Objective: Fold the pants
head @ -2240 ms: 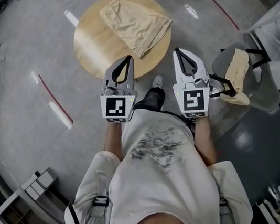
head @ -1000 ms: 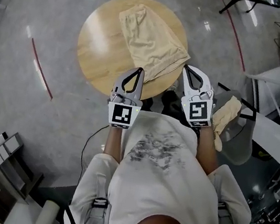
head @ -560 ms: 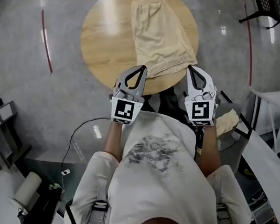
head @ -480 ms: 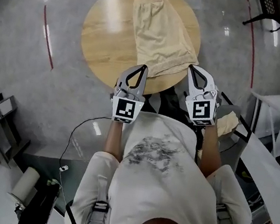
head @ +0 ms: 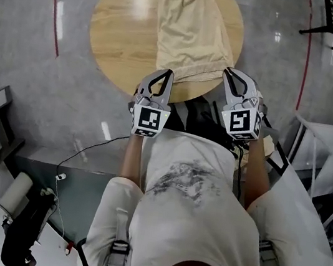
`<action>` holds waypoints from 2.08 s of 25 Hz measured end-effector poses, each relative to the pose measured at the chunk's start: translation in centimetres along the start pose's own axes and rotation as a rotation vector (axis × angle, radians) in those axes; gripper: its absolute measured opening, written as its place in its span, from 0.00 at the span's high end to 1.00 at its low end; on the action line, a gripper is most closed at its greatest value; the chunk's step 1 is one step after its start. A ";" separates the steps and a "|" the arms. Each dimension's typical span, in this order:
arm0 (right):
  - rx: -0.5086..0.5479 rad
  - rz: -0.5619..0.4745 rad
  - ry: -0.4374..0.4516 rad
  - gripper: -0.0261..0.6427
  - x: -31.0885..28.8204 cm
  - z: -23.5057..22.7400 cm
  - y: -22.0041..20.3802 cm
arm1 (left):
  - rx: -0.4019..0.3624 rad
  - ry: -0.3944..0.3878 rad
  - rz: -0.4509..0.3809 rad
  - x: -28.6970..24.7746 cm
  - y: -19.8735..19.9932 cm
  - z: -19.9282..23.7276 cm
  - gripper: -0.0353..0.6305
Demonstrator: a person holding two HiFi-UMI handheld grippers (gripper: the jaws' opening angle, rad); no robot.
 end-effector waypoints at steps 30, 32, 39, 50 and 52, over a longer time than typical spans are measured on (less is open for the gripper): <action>0.226 0.109 0.243 0.71 -5.9 0.4 -8.2 | -0.036 -0.075 0.154 -4.2 -8.2 -3.1 0.70; 0.233 0.112 0.256 0.69 -6.2 0.3 -8.5 | -0.040 -0.083 0.166 -4.5 -8.6 -3.2 0.67; 0.263 0.141 0.303 0.62 -7.2 0.4 -9.8 | -0.040 -0.097 0.212 -4.8 -10.0 -3.6 0.56; 0.299 0.184 0.344 0.55 -8.4 0.7 -11.3 | -0.058 -0.103 0.263 -5.8 -11.5 -3.8 0.53; 0.308 0.193 0.346 0.55 -8.5 0.8 -11.7 | -0.059 -0.102 0.269 -5.9 -11.6 -3.9 0.53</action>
Point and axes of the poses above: the fingertips, and each gripper's own axes: x backward along the fingers, z to its left, y out of its top, the point moved 9 cm from there along x, backward along the fingers, and after that the axes turned 7 degrees about -x, right-handed, at the moved point
